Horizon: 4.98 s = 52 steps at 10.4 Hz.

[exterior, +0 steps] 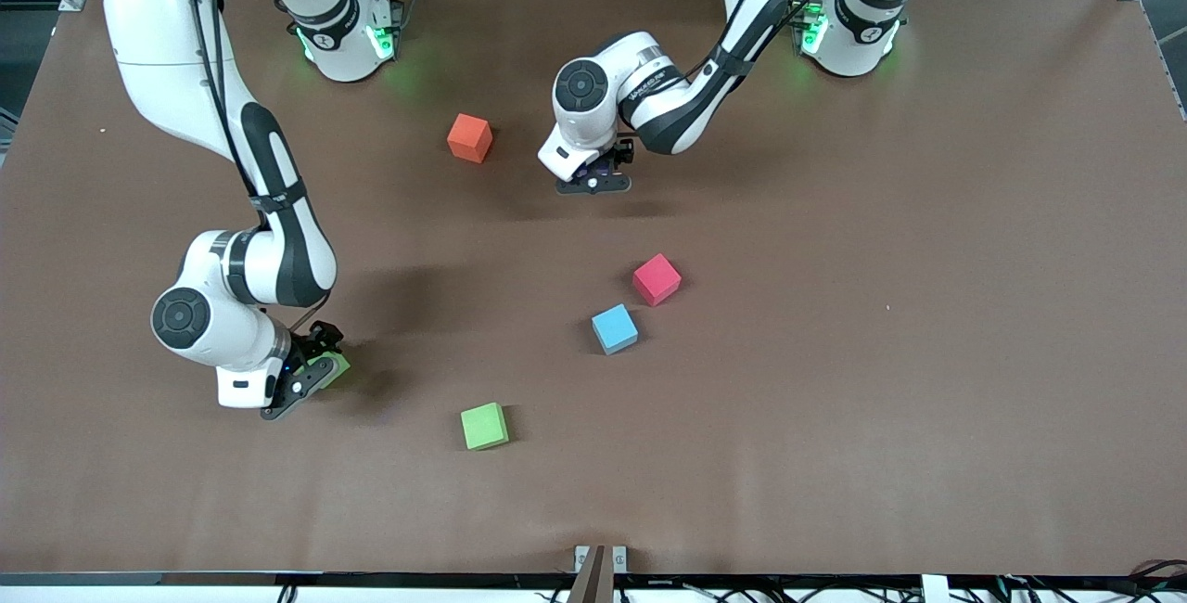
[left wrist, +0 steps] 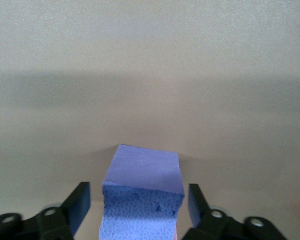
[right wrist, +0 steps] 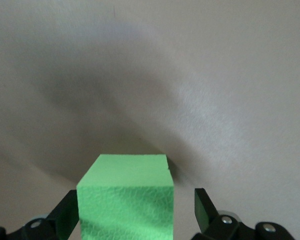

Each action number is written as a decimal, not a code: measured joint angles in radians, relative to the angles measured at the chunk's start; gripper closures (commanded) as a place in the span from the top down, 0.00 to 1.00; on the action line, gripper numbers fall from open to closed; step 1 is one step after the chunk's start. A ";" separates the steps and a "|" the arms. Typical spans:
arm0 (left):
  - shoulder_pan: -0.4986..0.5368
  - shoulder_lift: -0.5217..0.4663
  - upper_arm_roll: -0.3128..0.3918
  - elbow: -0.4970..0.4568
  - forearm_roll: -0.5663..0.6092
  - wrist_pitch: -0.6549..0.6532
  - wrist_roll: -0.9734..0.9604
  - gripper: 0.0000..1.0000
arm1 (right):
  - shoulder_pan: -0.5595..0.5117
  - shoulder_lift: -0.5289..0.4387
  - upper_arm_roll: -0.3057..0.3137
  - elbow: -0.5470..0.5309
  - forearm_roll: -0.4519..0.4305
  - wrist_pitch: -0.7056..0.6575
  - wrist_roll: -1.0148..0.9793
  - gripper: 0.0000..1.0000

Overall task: Arrange blocks into number 1
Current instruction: 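Place the purple cube below the pink cubes while the right gripper lifts green, then grasp the red cube with the left gripper while the right gripper carries green, then place the green cube below the purple cube while the left gripper lifts red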

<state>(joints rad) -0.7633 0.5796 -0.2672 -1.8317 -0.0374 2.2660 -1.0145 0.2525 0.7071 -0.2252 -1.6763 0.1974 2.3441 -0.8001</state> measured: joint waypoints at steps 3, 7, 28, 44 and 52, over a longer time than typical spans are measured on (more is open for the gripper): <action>0.051 -0.044 -0.006 0.023 0.000 0.011 -0.042 1.00 | -0.004 0.000 -0.002 -0.025 0.039 0.015 0.000 0.00; 0.289 -0.178 0.020 0.050 0.017 -0.006 0.196 1.00 | 0.041 -0.032 0.007 -0.018 0.055 -0.033 0.100 0.00; 0.254 0.046 0.105 0.049 0.017 0.165 1.065 1.00 | 0.882 -0.166 0.011 -0.262 0.055 0.137 1.598 0.00; 0.271 -0.004 0.173 0.061 0.017 0.154 1.066 0.00 | 0.934 -0.154 0.021 -0.284 0.057 0.176 1.803 1.00; 0.264 -0.066 0.153 0.078 -0.119 0.091 0.734 0.00 | 0.770 -0.291 -0.058 -0.271 0.057 0.060 1.566 1.00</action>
<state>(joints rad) -0.4998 0.5134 -0.1140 -1.7536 -0.1563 2.3569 -0.2806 1.0223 0.4157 -0.2829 -1.9468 0.2541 2.4038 0.7658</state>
